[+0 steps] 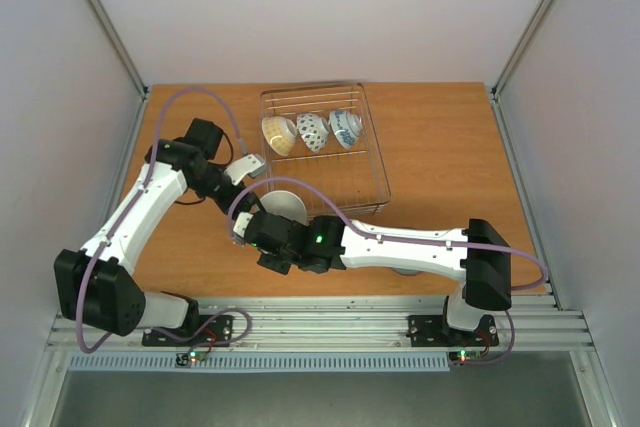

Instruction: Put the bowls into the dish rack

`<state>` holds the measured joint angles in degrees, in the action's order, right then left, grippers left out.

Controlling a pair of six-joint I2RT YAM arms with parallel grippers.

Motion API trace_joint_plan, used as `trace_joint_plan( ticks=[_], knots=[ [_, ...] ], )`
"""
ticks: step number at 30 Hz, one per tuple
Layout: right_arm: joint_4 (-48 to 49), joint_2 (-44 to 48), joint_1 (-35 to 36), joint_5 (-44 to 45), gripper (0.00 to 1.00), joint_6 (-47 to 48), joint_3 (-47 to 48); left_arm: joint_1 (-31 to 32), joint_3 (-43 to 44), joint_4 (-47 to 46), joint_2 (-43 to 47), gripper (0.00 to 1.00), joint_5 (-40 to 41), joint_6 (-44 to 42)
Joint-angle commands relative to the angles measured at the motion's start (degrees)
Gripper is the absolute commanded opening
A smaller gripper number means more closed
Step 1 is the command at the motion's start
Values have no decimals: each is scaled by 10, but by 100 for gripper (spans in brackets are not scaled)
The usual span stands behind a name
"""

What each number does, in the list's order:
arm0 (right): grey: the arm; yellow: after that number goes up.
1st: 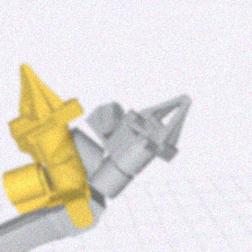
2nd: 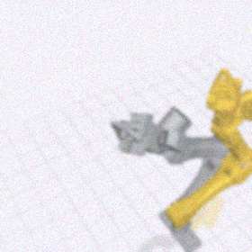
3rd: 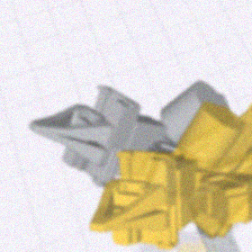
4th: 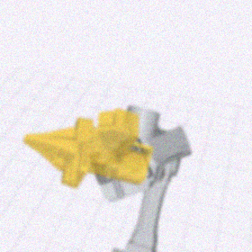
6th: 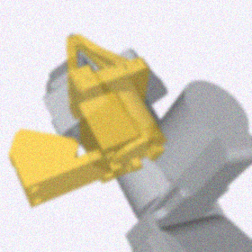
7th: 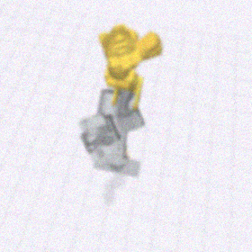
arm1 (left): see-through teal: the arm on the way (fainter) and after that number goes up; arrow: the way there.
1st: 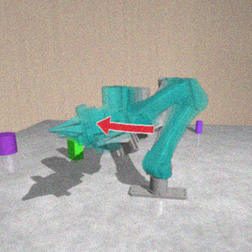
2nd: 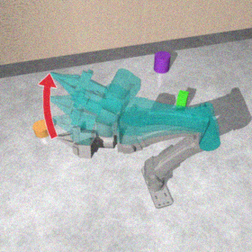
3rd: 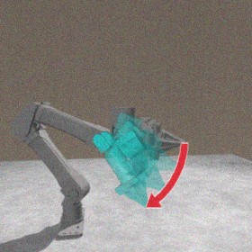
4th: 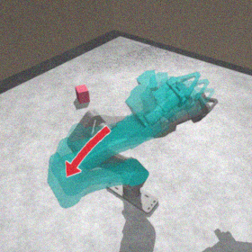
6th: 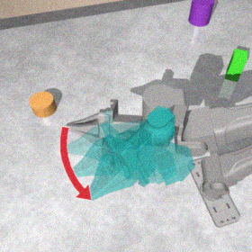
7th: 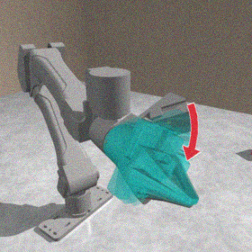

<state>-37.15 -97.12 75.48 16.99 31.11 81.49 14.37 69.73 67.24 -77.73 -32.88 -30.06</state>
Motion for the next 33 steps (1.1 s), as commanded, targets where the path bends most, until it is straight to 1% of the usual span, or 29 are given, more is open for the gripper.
trace_joint_plan(
  ticks=[1,4,6,12,13,14,16,17,21,22,24,26,28,30,33],
  knots=[
    [29,2,3,25,2,12,22,10,16,10,1,78,-18,2],
    [31,3,4,27,2,13,22,29,3,3,-4,76,0,2],
    [35,3,4,27,2,13,20,42,-9,-9,-8,73,20,7],
    [39,-6,5,31,2,16,24,70,-28,-22,-20,52,25,14],
    [39,-8,5,34,2,17,25,75,-30,-24,-20,47,28,14],
    [39,-11,6,35,2,17,25,77,-31,-26,-20,39,28,15],
    [40,-13,5,38,1,17,25,80,-34,-32,-19,15,29,17],
    [40,-13,5,41,1,16,25,80,-37,-37,-16,2,31,20],
    [47,-9,6,48,2,12,21,80,-47,-59,0,1,36,28],
    [52,-5,6,52,3,8,17,81,-48,-63,6,1,36,29],
    [73,15,6,52,11,1,-1,81,-55,-79,27,0,37,30],
    [106,51,6,34,21,-5,-31,80,-60,-92,50,1,30,31],
    [138,92,5,14,36,-11,-69,80,-66,-104,73,1,19,32],
    [164,138,5,-5,45,-17,-98,80,-70,-113,90,0,12,31],
    [198,192,5,-40,52,-28,-135,77,-78,-128,106,0,-5,28]
  ],
)
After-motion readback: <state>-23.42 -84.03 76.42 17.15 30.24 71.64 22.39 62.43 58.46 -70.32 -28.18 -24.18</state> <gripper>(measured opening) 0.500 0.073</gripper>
